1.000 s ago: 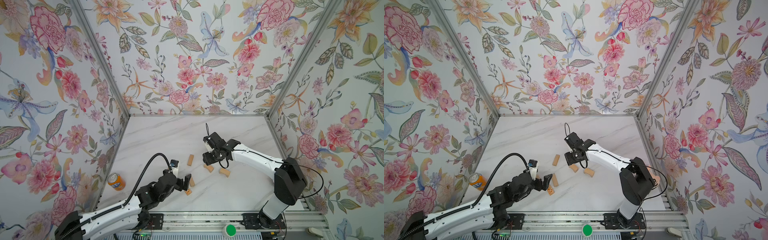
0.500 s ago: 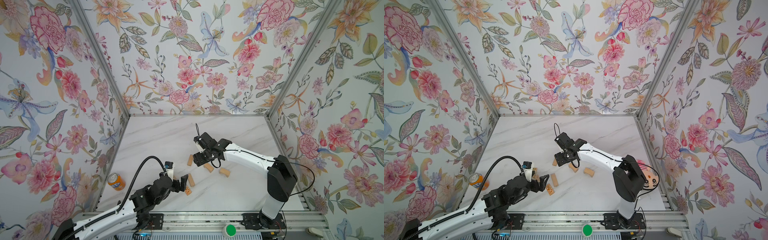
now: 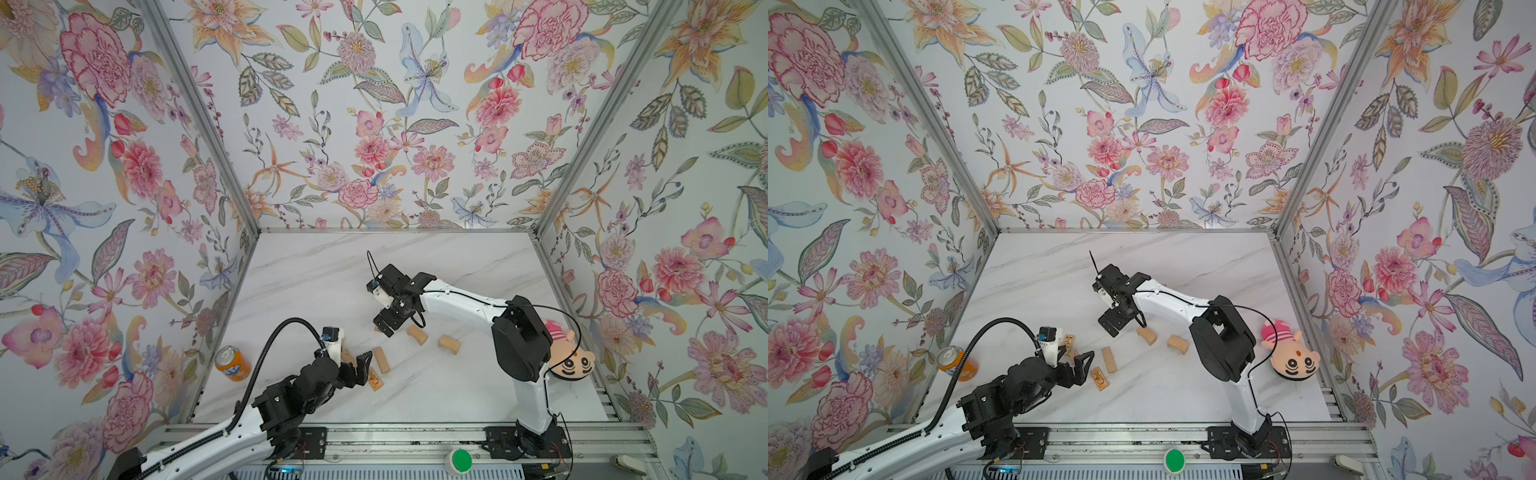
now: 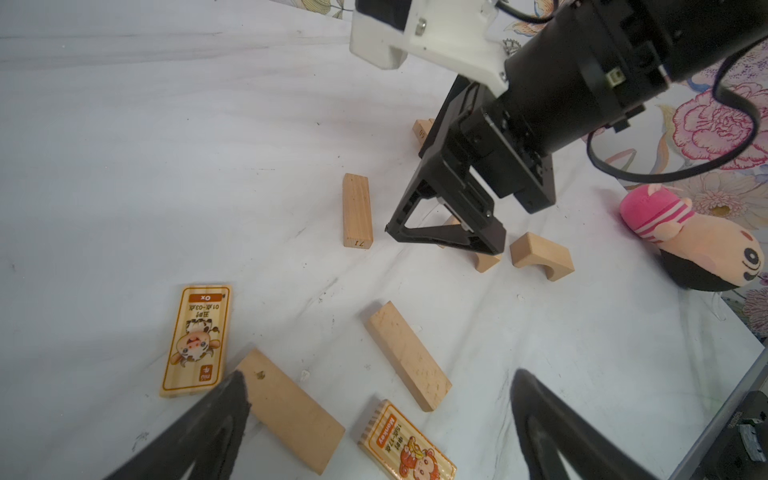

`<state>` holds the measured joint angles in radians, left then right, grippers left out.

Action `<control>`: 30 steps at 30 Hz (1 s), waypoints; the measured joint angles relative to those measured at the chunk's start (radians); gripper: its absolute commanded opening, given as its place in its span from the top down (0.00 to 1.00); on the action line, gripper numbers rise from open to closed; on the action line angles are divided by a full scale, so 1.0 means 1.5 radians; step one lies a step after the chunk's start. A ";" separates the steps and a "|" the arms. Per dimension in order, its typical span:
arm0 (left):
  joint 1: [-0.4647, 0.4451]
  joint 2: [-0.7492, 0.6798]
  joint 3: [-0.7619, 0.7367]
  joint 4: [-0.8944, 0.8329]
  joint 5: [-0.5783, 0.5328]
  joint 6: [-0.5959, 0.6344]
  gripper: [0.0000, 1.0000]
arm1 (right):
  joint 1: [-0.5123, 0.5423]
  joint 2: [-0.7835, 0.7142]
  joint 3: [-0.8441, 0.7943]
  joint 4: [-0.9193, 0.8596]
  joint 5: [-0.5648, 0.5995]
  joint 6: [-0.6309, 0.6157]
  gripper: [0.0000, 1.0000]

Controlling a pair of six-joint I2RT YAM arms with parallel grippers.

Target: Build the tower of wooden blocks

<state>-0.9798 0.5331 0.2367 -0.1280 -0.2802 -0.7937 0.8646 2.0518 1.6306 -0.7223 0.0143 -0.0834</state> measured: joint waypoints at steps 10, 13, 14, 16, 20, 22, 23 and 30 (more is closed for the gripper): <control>0.000 0.000 0.000 -0.008 -0.016 0.001 0.01 | 0.012 0.077 0.062 -0.005 -0.009 -0.082 0.01; 0.000 0.000 0.000 -0.009 -0.020 0.003 0.01 | 0.013 0.095 0.080 -0.009 -0.006 -0.094 0.01; 0.001 0.000 0.000 -0.010 -0.023 0.003 0.01 | 0.014 0.100 0.084 -0.010 -0.005 -0.097 0.01; 0.002 -0.001 0.000 -0.013 -0.027 0.003 0.01 | 0.013 0.112 0.097 -0.012 -0.004 -0.102 0.01; 0.003 -0.001 0.000 -0.019 -0.028 0.007 0.01 | 0.009 0.126 0.111 -0.014 -0.005 -0.110 0.01; 0.003 -0.001 0.000 -0.020 -0.029 0.008 0.01 | 0.006 0.128 0.114 -0.017 -0.005 -0.115 0.01; 0.003 -0.001 0.000 -0.020 -0.029 0.008 0.01 | 0.004 0.128 0.116 -0.018 -0.005 -0.116 0.01; 0.006 0.000 0.000 -0.020 -0.033 0.013 0.01 | -0.012 0.134 0.134 -0.019 -0.036 -0.126 0.01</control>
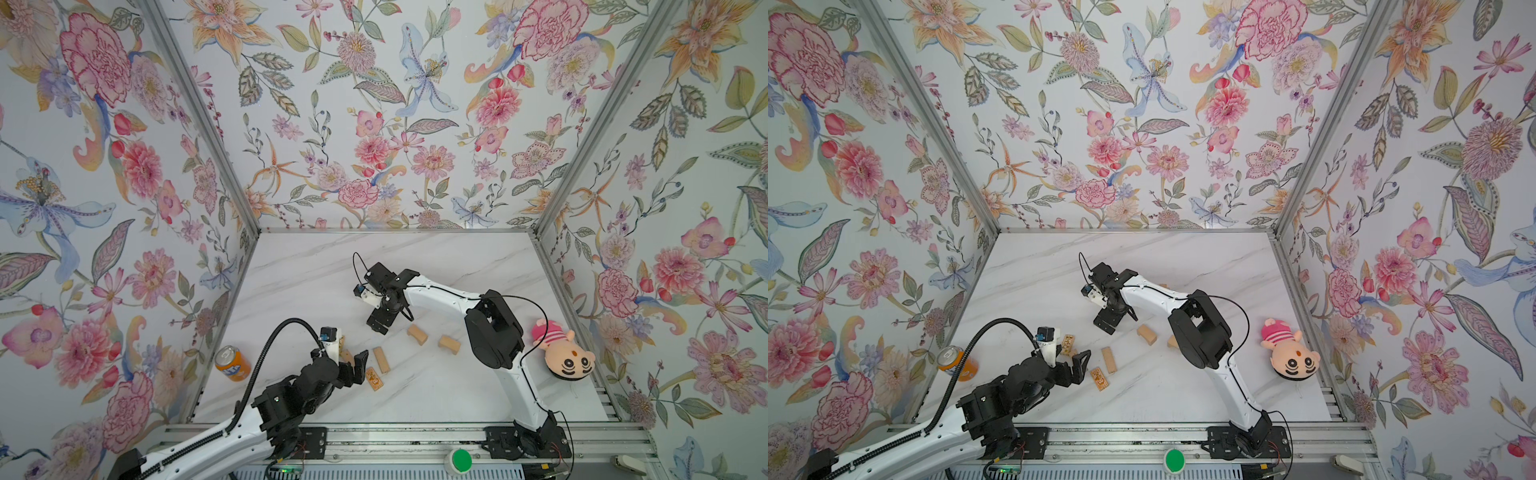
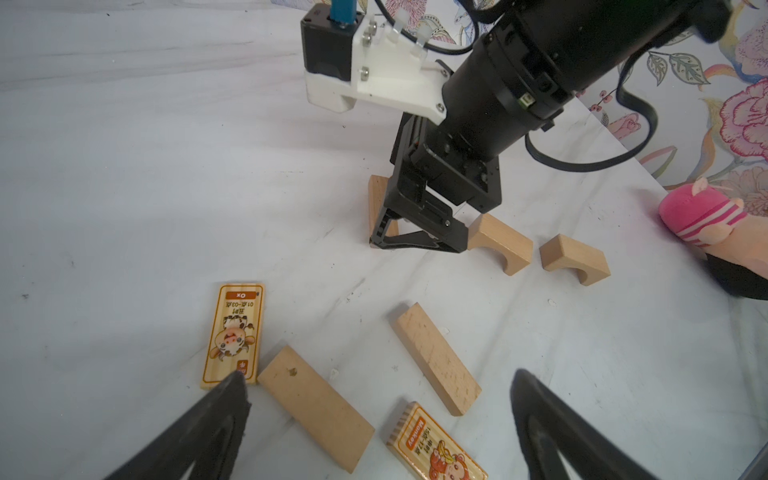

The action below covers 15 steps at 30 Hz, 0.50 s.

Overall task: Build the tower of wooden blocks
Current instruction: 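Lower the right gripper and close it around a plain wooden block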

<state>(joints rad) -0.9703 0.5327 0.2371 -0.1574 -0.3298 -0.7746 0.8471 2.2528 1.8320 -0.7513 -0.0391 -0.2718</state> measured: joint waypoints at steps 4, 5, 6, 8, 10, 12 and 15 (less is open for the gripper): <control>0.002 0.000 0.000 0.000 0.000 0.000 0.01 | -0.005 0.012 0.006 0.000 -0.019 -0.004 0.01; 0.002 0.000 0.000 0.000 0.000 0.000 0.01 | -0.005 0.014 0.006 0.000 -0.022 -0.006 0.01; 0.002 0.000 0.000 0.000 0.000 0.000 0.01 | -0.005 0.018 0.006 -0.001 -0.025 -0.007 0.01; 0.003 0.000 0.000 0.000 0.000 0.000 0.01 | -0.005 0.023 0.006 -0.001 -0.033 -0.009 0.01; 0.004 0.000 0.000 0.000 0.000 0.001 0.01 | -0.005 0.026 0.006 -0.001 -0.035 -0.011 0.00; 0.006 0.000 0.000 0.000 0.000 0.001 0.01 | -0.005 0.026 0.009 -0.001 -0.038 -0.013 0.00; 0.006 -0.001 0.000 0.000 0.000 0.003 0.01 | -0.005 0.026 0.009 -0.002 -0.038 -0.014 0.02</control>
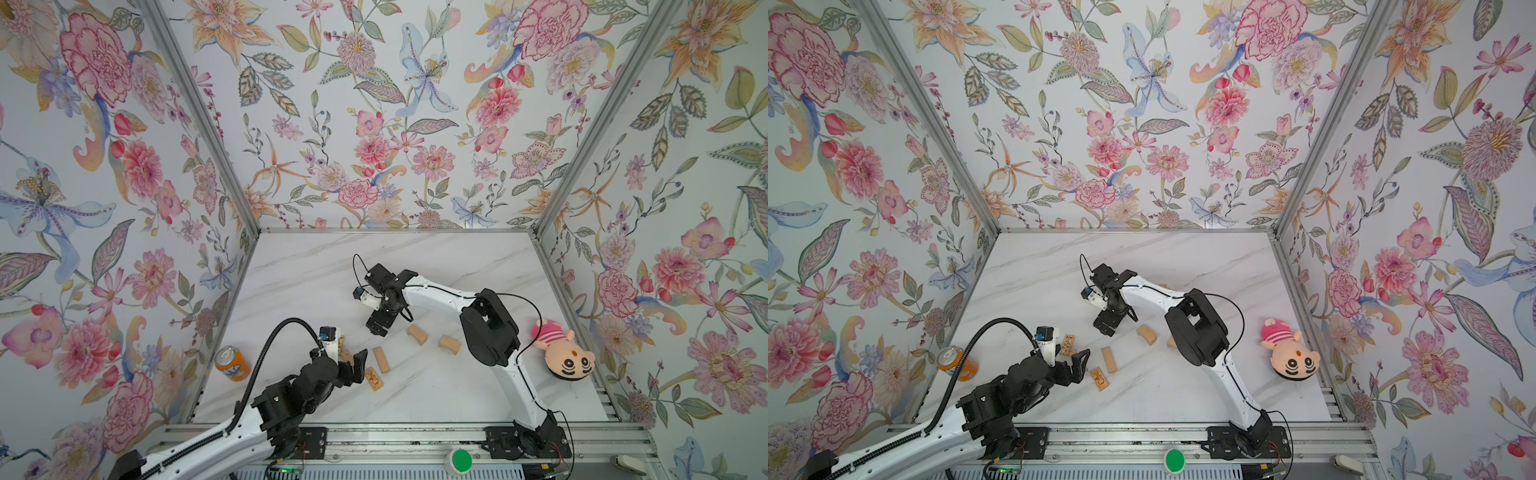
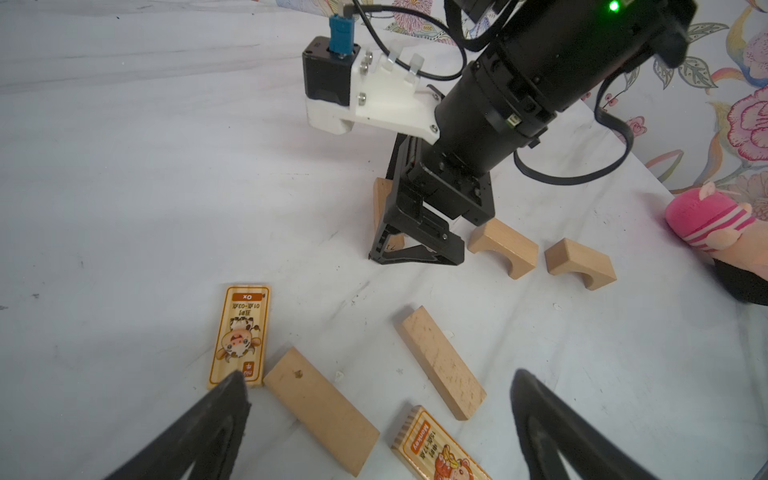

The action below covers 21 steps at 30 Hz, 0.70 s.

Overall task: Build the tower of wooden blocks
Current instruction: 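Lower the right gripper and close it around a plain wooden block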

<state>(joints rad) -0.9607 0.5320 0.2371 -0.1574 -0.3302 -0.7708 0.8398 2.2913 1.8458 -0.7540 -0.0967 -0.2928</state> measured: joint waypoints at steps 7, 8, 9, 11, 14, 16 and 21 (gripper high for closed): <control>0.001 -0.008 0.000 0.000 0.000 0.003 0.01 | -0.001 0.006 0.007 -0.004 0.002 0.001 0.09; 0.001 -0.009 0.000 0.000 0.000 0.003 0.01 | -0.002 0.006 0.008 -0.003 0.002 0.002 0.11; 0.001 -0.010 0.000 0.000 0.000 0.003 0.01 | -0.003 0.007 0.008 -0.004 0.002 0.002 0.12; 0.002 -0.011 0.000 0.000 0.000 0.003 0.01 | -0.005 0.007 0.009 -0.004 0.004 0.004 0.14; 0.004 -0.011 0.000 -0.001 -0.002 0.003 0.01 | -0.009 0.009 0.012 -0.005 0.007 0.015 0.19; 0.005 -0.011 0.000 -0.001 -0.004 0.003 0.01 | -0.014 0.009 0.014 -0.007 0.007 0.034 0.22; 0.005 -0.015 0.001 -0.006 -0.010 0.006 0.01 | -0.035 0.009 0.018 -0.008 0.004 0.087 0.26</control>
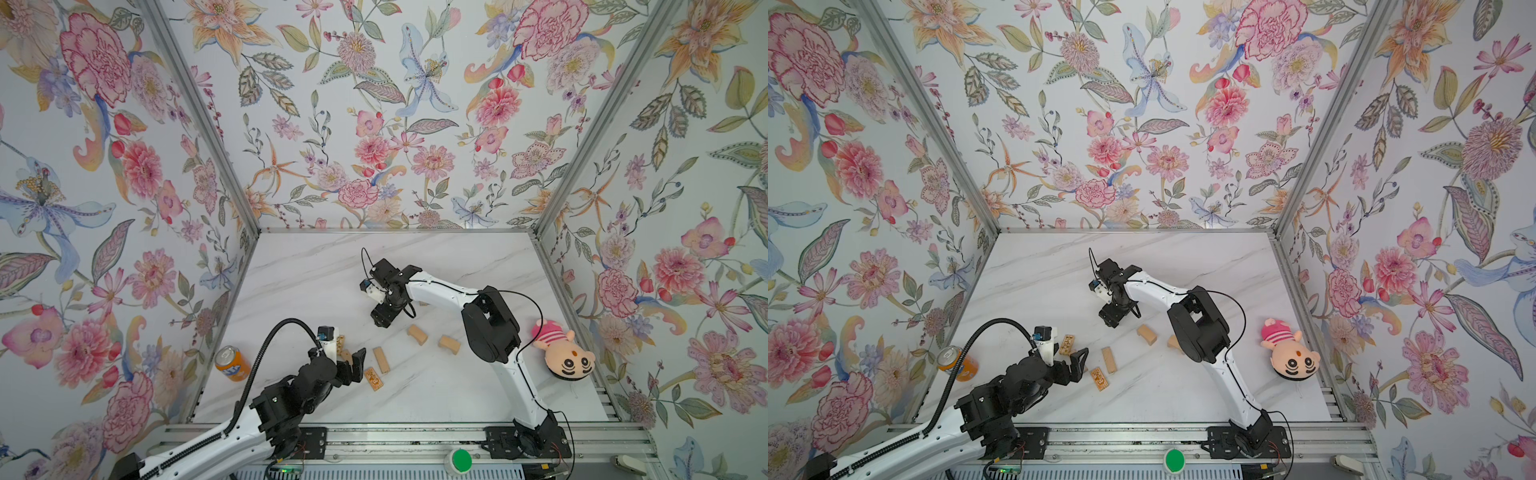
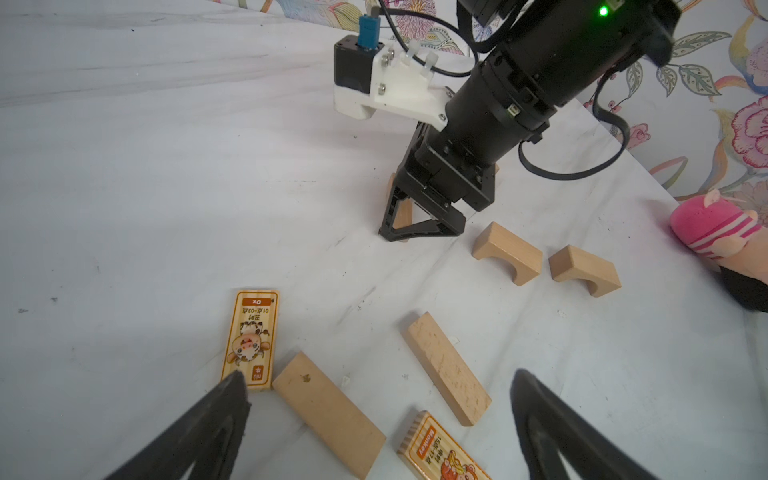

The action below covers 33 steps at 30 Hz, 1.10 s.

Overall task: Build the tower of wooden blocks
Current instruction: 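Lower the right gripper and close it around a plain wooden block, then lift the held block and carry it over the crosswise block on 15 and 72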

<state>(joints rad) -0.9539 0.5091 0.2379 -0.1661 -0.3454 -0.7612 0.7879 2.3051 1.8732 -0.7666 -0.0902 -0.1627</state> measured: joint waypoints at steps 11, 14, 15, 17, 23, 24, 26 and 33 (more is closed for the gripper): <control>0.000 -0.007 0.001 -0.006 0.000 0.004 0.01 | -0.016 0.004 0.008 0.001 -0.001 0.158 0.22; 0.000 -0.007 0.001 -0.009 0.000 0.009 0.01 | -0.014 0.004 0.008 0.004 0.000 0.200 0.15; 0.000 -0.007 0.001 -0.009 0.000 0.009 0.01 | -0.014 0.004 0.008 0.005 0.000 0.210 0.12; 0.000 -0.007 0.001 -0.010 0.000 0.009 0.01 | -0.014 0.004 0.008 0.006 -0.001 0.227 0.05; 0.000 -0.015 0.001 -0.011 0.000 0.009 0.01 | -0.006 0.002 0.007 0.008 0.000 0.242 0.01; 0.000 -0.018 0.001 -0.011 0.000 0.009 0.01 | -0.006 0.000 0.006 0.008 0.000 0.241 0.01; 0.000 -0.022 0.001 -0.012 0.000 0.009 0.01 | -0.006 -0.001 0.005 0.002 0.000 0.232 0.01; 0.000 -0.036 0.001 -0.019 0.000 0.009 0.01 | -0.006 -0.001 0.026 -0.059 0.043 0.150 0.01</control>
<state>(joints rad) -0.9539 0.4545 0.2386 -0.1951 -0.3450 -0.7479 0.7792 2.3039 1.9118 -0.8555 -0.0257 0.0616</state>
